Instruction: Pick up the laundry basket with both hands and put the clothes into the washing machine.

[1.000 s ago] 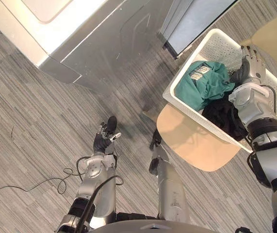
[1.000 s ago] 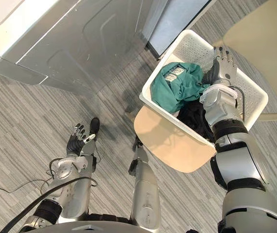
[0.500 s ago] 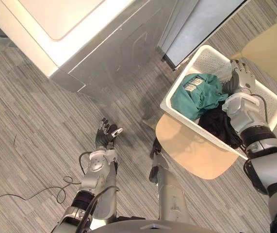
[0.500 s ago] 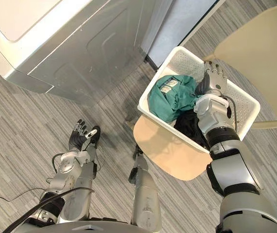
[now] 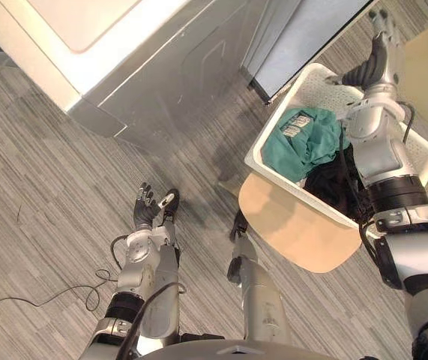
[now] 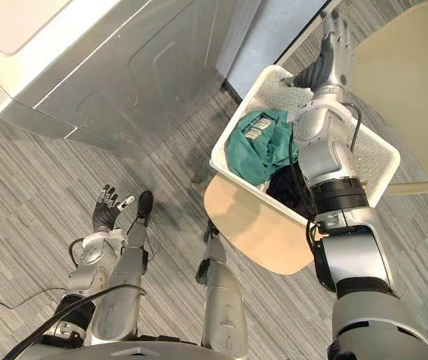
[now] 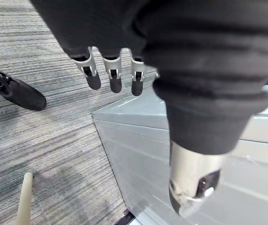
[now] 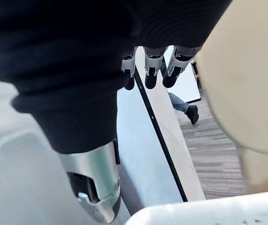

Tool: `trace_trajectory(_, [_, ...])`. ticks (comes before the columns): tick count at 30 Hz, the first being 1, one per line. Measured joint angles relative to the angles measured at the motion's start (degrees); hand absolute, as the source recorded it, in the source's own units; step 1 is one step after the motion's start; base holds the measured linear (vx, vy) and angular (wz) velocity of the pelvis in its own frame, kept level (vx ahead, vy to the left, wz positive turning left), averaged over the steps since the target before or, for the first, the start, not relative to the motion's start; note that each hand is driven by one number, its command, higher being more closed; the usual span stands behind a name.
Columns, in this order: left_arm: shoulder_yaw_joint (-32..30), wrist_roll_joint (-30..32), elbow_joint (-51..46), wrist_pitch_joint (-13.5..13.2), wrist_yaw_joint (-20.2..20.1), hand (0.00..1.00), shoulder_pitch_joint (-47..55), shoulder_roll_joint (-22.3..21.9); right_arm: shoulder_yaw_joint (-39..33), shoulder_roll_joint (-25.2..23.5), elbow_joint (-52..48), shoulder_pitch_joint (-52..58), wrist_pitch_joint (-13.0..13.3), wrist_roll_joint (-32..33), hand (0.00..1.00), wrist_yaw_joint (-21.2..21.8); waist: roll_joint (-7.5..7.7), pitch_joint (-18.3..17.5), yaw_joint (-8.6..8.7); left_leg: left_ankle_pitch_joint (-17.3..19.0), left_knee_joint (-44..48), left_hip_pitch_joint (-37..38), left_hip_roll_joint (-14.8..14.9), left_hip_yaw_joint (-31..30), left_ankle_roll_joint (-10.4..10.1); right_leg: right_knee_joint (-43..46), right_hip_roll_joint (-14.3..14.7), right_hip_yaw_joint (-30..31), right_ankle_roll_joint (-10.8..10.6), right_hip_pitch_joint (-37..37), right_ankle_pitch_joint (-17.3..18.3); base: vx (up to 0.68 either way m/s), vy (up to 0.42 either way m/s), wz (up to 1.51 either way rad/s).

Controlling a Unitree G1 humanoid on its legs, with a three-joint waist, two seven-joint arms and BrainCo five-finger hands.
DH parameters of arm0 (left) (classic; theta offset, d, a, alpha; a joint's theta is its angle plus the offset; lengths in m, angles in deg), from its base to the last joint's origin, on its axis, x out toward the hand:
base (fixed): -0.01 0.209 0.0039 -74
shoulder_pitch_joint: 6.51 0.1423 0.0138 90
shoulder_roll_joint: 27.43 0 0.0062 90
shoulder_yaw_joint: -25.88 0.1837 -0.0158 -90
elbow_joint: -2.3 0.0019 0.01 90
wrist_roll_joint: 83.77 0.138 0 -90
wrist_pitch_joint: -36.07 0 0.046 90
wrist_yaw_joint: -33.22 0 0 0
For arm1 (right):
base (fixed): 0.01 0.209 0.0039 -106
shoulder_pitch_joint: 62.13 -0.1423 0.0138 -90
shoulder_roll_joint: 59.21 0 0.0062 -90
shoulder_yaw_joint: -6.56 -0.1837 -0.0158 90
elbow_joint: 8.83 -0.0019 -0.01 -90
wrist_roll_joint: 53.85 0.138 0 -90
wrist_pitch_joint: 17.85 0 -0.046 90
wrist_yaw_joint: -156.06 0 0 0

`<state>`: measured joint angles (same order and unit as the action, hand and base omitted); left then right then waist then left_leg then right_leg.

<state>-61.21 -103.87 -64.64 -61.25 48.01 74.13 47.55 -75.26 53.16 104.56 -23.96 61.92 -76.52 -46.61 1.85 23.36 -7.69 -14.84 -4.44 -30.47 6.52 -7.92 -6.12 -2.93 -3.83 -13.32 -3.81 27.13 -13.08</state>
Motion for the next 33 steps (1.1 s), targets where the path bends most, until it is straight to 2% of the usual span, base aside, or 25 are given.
trace_trajectory(2, [-0.7,0.0,-0.1,0.0,0.0,0.0,0.1,0.7,-0.6,-1.5,-0.1,0.0,0.0,-0.1,0.0,0.0,1.46,0.8,-0.08,0.0,0.0,-0.1,0.2,-0.2,0.0,0.0,0.2,-0.2,0.0,-0.1,0.0,-0.04,0.041,0.07])
trace_trajectory(7, [-1.2,0.1,-0.1,0.6,0.0,0.0,0.6,1.2,-0.4,-5.7,1.7,3.3,0.0,-0.5,0.0,1.1,2.81,1.5,-0.11,-0.3,0.0,-0.6,0.0,-1.2,0.0,0.0,0.0,-1.2,0.0,-0.1,0.1,-0.03,0.051,0.1])
trace_trajectory(11, [-1.6,0.1,-0.1,0.6,0.0,0.0,1.4,1.3,1.6,-8.1,11.0,3.4,-0.2,-4.5,0.0,3.5,2.88,1.5,-0.53,-0.4,0.0,-0.6,0.0,-1.5,0.0,0.0,0.0,-1.5,0.0,-0.3,0.1,-0.03,0.06,0.05])
trace_trajectory(15, [-1.2,0.1,0.0,0.6,0.0,0.0,1.3,1.4,4.8,-8.8,20.7,3.3,-0.3,-4.9,0.0,7.1,2.93,2.1,-0.82,-0.4,0.0,-0.6,0.0,-1.6,-0.1,0.0,0.0,-1.5,-0.3,-0.3,0.5,-0.03,0.037,-0.01])
trace_trajectory(20, [1.5,0.1,0.0,0.7,-0.1,0.0,1.1,1.8,5.1,-11.6,32.5,2.4,-0.8,-6.0,0.0,9.8,2.95,2.5,-1.02,-0.6,0.0,-0.6,0.0,-1.6,-0.2,0.0,0.1,-1.6,-0.3,-0.4,0.5,-0.03,0.026,0.0])
trace_trajectory(27, [3.9,0.1,-0.2,0.7,-0.2,0.0,1.0,2.3,5.1,-12.4,43.6,-3.6,-0.8,-4.5,0.0,10.1,2.88,2.5,-1.57,-0.4,0.0,-0.3,0.0,-1.6,-0.4,0.0,-0.2,-1.9,-0.3,-1.0,0.7,-0.03,0.038,0.03])
trace_trajectory(32, [4.7,0.0,-6.8,0.5,-0.7,0.0,1.8,2.0,7.5,-10.6,46.2,-4.9,-1.3,-4.2,0.0,11.5,2.82,2.5,-2.28,-0.4,0.0,-0.7,-0.2,-1.7,-0.4,1.0,-0.9,-2.5,-0.3,-0.5,1.6,-0.02,0.029,0.05])
trace_trajectory(33, [4.8,0.0,-7.9,0.4,-1.1,0.0,1.8,1.8,7.9,-10.2,46.3,-5.1,-1.3,-4.1,1.0,11.9,2.82,2.5,-2.4,-0.4,0.0,-0.9,-0.3,-1.7,-0.4,1.8,-1.1,-2.5,-0.6,0.1,1.9,-0.01,0.024,0.03])
